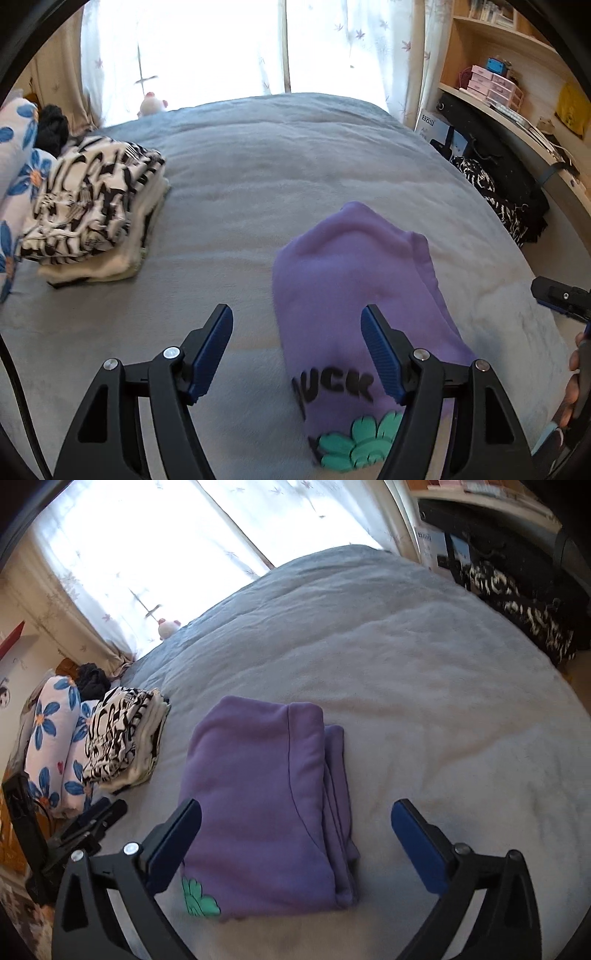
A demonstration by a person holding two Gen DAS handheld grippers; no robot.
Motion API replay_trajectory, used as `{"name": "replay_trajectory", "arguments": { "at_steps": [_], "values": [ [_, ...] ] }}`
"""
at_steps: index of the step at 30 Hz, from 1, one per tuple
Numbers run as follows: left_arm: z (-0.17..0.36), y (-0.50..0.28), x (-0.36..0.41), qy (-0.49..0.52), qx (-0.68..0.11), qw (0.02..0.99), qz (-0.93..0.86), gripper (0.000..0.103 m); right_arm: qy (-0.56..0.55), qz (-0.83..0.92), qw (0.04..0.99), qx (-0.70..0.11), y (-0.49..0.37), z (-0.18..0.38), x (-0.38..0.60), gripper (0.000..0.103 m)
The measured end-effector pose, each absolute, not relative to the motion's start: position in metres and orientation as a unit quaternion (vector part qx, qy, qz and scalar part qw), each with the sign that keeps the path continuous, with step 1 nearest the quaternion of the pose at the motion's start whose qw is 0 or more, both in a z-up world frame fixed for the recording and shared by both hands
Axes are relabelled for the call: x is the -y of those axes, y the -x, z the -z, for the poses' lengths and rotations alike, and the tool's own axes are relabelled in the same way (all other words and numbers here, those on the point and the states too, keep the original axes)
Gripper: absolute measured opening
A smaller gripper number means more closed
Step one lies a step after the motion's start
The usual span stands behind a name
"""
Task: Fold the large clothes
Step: 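Open both tools and release the folded hoodie bundle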
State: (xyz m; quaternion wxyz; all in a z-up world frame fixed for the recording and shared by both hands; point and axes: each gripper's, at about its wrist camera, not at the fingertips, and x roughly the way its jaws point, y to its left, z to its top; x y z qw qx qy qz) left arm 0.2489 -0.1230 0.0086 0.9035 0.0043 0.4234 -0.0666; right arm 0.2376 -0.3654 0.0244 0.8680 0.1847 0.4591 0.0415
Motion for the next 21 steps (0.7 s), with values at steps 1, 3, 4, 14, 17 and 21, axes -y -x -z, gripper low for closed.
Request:
{"name": "replay_trajectory", "arguments": {
  "at_steps": [1,3,4,14,17,21],
  "values": [
    [-0.012,-0.244,0.122,-0.006,-0.422,0.904,0.066,0.071,-0.170,-0.033,0.873,-0.456,-0.231,-0.028,0.364,0.103],
    [-0.017,-0.234,0.122,-0.011,-0.423,0.903,0.067,0.071,-0.154,-0.029,0.878,-0.452,-0.222,-0.033,0.363,0.103],
    [-0.018,-0.231,0.122,-0.013,-0.424,0.903,0.064,0.071,-0.154,-0.028,0.880,-0.449,-0.220,-0.034,0.363,0.103],
    [-0.011,-0.215,0.130,-0.007,-0.451,0.888,0.086,0.072,-0.158,-0.053,0.860,-0.481,-0.210,-0.026,0.367,0.103],
    [-0.001,-0.216,0.133,-0.003,-0.464,0.881,0.092,0.072,-0.156,-0.057,0.857,-0.488,-0.212,-0.017,0.367,0.103],
    [0.016,-0.221,0.136,0.006,-0.483,0.870,0.100,0.072,-0.152,-0.073,0.851,-0.497,-0.216,-0.006,0.364,0.103]
  ]
}}
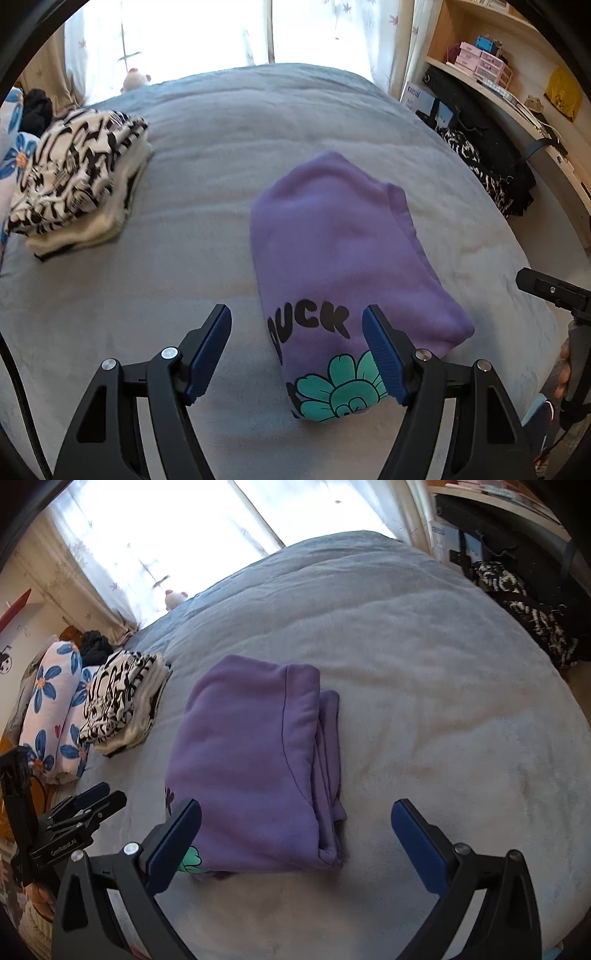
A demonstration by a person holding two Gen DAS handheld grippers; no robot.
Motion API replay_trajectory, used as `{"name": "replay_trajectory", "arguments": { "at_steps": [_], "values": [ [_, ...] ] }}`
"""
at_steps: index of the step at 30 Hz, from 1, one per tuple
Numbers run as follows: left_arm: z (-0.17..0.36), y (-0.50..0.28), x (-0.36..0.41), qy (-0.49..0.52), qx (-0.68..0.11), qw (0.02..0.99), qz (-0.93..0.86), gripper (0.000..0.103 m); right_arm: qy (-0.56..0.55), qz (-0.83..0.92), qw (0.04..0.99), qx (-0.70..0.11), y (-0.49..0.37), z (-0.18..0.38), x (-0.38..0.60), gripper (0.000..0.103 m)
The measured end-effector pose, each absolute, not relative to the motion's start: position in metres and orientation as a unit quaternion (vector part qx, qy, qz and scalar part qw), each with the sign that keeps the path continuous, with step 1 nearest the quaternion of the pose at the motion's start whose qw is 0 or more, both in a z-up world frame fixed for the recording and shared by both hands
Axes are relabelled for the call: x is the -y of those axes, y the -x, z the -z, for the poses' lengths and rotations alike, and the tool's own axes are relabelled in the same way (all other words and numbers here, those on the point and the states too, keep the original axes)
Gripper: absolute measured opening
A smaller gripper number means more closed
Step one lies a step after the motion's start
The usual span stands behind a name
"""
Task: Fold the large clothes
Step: 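Open both tools and release the folded hoodie bundle, then grasp the folded hoodie bundle with both tools and lift it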
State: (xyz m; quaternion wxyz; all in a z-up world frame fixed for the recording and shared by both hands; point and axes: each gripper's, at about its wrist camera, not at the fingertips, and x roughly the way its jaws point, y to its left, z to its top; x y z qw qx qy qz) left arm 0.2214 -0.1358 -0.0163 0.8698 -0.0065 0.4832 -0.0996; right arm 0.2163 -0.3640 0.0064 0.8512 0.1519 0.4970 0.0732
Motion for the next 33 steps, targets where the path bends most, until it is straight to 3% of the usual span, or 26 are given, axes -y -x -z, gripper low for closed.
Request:
{"name": "replay_trajectory", "arguments": {
  "at_steps": [19,24,33],
  "values": [
    [0.088,-0.261,0.144,0.089,-0.551,0.815,0.153,0.072,-0.164,-0.128,0.809,-0.550,-0.252,0.066,0.359,0.103],
    [0.101,-0.271,0.139,0.124,-0.549,0.808,0.172,0.086,-0.194,-0.151,0.794,-0.556,-0.264,0.080,0.364,0.103],
    [0.123,-0.293,0.137,0.149,-0.546,0.803,0.188,0.102,-0.270,-0.204,0.745,-0.575,-0.296,0.123,0.370,0.103]
  ]
}}
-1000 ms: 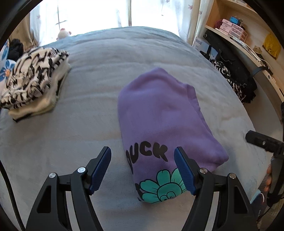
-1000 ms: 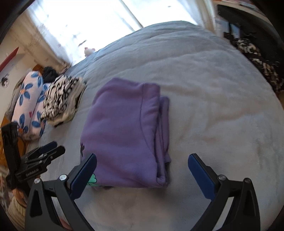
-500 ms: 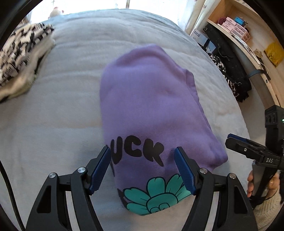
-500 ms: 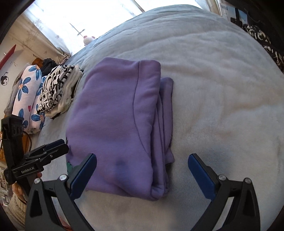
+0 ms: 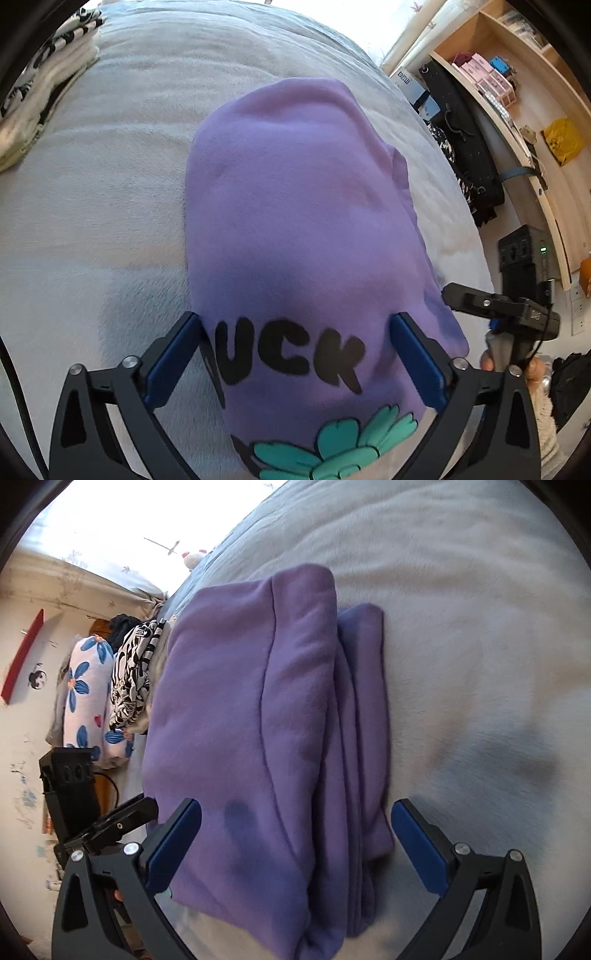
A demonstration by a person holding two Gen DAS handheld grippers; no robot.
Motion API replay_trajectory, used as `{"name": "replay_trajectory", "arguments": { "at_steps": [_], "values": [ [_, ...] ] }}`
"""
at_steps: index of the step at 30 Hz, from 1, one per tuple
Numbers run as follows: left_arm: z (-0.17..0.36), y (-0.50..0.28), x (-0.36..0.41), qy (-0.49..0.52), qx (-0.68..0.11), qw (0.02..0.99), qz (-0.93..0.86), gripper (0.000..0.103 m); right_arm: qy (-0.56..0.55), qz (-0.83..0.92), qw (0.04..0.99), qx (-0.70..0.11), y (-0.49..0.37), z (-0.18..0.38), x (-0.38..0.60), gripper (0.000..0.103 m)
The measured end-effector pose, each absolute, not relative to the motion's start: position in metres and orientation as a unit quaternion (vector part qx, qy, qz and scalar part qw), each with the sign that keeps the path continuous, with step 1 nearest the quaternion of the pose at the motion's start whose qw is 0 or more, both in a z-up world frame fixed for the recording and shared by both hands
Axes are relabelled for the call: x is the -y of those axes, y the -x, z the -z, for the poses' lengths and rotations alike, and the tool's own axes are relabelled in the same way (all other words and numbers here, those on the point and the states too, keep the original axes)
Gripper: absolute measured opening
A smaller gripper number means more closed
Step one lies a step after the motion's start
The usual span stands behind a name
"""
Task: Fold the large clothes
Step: 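Grasp the folded hoodie bundle with both tools and lift it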
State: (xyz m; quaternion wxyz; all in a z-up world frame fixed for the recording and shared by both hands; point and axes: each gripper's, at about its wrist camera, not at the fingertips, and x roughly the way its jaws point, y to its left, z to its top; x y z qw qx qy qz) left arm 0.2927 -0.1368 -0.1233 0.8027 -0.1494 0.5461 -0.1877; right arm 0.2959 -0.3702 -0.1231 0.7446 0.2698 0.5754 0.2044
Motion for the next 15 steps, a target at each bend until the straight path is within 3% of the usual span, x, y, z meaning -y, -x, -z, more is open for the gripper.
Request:
{"name": "replay_trajectory", "arguments": {
  "at_steps": [15],
  "values": [
    [0.140,-0.308,0.126,0.162,-0.526,0.800,0.240,0.102,-0.295,-0.265,0.703,-0.591,-0.332,0.167,0.351,0.103]
  ]
}}
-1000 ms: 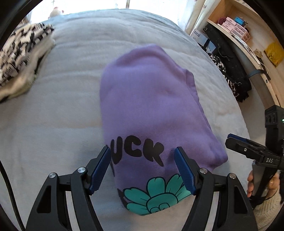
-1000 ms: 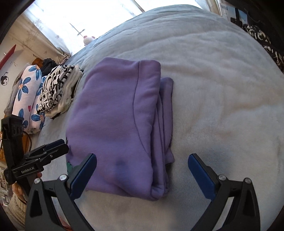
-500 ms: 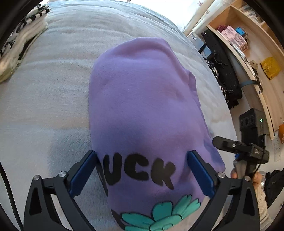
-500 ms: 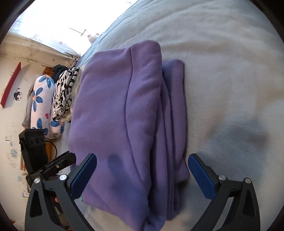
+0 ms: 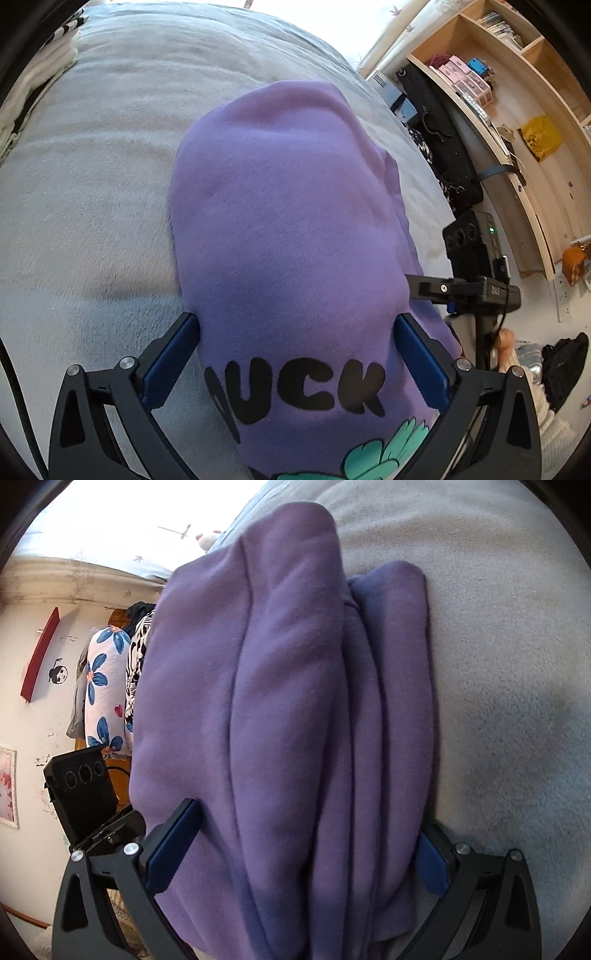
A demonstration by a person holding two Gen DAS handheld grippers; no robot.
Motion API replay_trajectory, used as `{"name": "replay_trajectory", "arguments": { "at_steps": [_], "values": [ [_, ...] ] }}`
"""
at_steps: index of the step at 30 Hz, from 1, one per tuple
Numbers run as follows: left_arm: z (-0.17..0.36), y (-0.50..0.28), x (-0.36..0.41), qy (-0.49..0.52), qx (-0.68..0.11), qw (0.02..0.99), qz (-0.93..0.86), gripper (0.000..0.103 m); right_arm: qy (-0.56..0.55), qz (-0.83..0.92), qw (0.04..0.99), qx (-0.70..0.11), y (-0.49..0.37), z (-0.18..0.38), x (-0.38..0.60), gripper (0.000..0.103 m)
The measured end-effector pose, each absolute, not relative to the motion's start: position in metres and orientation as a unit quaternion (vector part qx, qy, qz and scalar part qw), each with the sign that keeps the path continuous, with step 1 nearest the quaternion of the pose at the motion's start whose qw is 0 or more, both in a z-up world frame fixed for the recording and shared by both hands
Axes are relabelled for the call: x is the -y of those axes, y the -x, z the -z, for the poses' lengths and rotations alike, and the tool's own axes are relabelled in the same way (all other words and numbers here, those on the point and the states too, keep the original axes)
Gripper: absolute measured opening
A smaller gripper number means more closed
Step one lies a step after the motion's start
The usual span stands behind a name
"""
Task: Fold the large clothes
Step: 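Grasp the folded hoodie bundle with both tools and lift it, then carry the hoodie bundle onto the black-and-white clothes stack with both tools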
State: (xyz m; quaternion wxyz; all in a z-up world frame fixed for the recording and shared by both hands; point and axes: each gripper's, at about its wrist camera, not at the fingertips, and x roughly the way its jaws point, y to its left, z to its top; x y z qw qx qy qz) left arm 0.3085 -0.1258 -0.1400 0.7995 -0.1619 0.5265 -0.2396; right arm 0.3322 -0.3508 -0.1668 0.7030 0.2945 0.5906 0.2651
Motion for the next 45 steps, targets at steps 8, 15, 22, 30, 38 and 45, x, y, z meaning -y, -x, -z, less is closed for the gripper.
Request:
{"name": "replay_trajectory", "arguments": {
  "at_steps": [8,15,22,30,38,45],
  "values": [
    [0.173,-0.307,0.103,0.263,-0.555,0.738,0.280,0.102,-0.272,-0.273,0.712,-0.587,-0.328,0.164,0.344,0.103],
    [0.194,-0.321,0.110,0.289,-0.560,0.713,0.308,0.103,-0.272,-0.268,0.716,-0.585,-0.327,0.163,0.344,0.103],
    [0.172,-0.316,0.140,0.248,-0.547,0.752,0.271,0.101,-0.262,-0.257,0.734,-0.571,-0.319,0.147,0.338,0.083],
    [0.099,-0.292,0.152,0.158,-0.487,0.820,0.258,0.095,-0.222,-0.254,0.766,-0.547,-0.295,0.092,0.306,0.072],
    [0.023,-0.256,0.081,0.184,-0.455,0.835,0.247,0.095,-0.208,-0.275,0.798,-0.494,-0.280,0.017,0.246,0.070],
    [-0.065,-0.239,-0.041,0.165,-0.422,0.866,0.210,0.095,-0.207,-0.329,0.801,-0.455,-0.312,-0.053,0.134,0.070]
  ]
}}
